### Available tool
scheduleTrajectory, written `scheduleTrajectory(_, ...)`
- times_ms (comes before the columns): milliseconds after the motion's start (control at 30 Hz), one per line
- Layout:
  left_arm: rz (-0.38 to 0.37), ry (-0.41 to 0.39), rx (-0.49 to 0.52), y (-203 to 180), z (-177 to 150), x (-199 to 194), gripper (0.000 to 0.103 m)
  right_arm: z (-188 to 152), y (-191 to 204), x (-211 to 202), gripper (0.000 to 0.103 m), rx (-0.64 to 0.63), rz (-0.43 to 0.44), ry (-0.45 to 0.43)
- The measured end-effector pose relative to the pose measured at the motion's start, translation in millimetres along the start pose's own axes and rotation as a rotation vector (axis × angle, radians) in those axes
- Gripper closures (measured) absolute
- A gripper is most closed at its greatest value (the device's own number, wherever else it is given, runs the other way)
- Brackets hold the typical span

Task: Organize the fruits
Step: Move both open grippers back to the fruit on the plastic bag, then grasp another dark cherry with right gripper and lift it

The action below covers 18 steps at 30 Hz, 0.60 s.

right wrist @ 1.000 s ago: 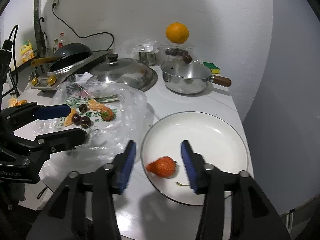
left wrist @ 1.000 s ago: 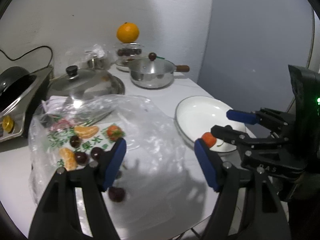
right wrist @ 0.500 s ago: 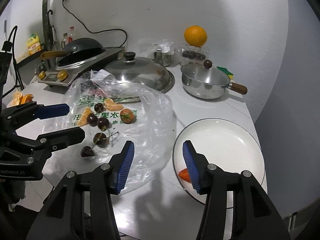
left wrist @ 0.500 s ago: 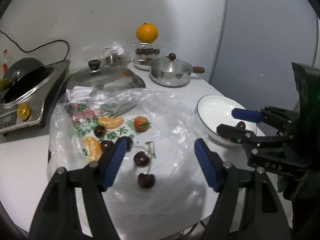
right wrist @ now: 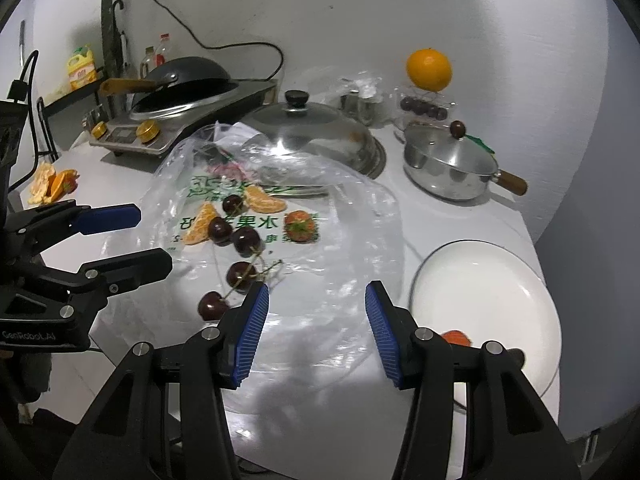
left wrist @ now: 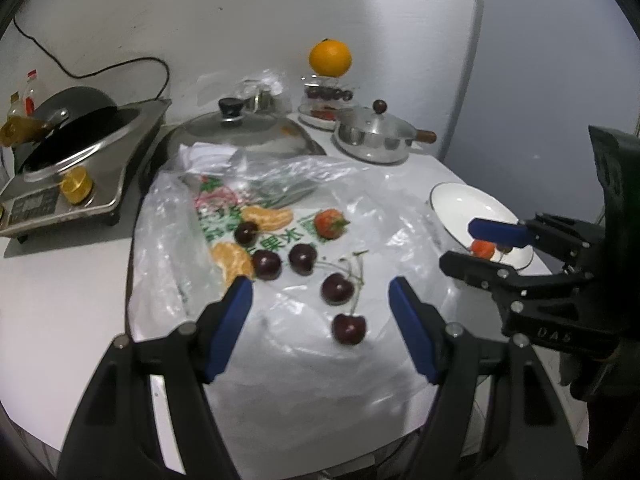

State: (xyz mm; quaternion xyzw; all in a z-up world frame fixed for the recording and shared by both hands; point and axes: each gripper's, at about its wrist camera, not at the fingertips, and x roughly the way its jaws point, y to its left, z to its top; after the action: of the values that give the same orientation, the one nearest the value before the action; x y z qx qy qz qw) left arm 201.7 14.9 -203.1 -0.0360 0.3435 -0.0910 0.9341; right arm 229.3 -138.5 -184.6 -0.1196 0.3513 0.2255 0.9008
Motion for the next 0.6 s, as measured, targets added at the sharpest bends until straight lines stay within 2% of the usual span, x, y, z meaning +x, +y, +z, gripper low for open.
scheduleTrajectory(600, 0.039, 0.032, -0.049, 45, -29, -4, 0.031, -2, 49, 35, 0.05, -0.01, 0.066, 0.05)
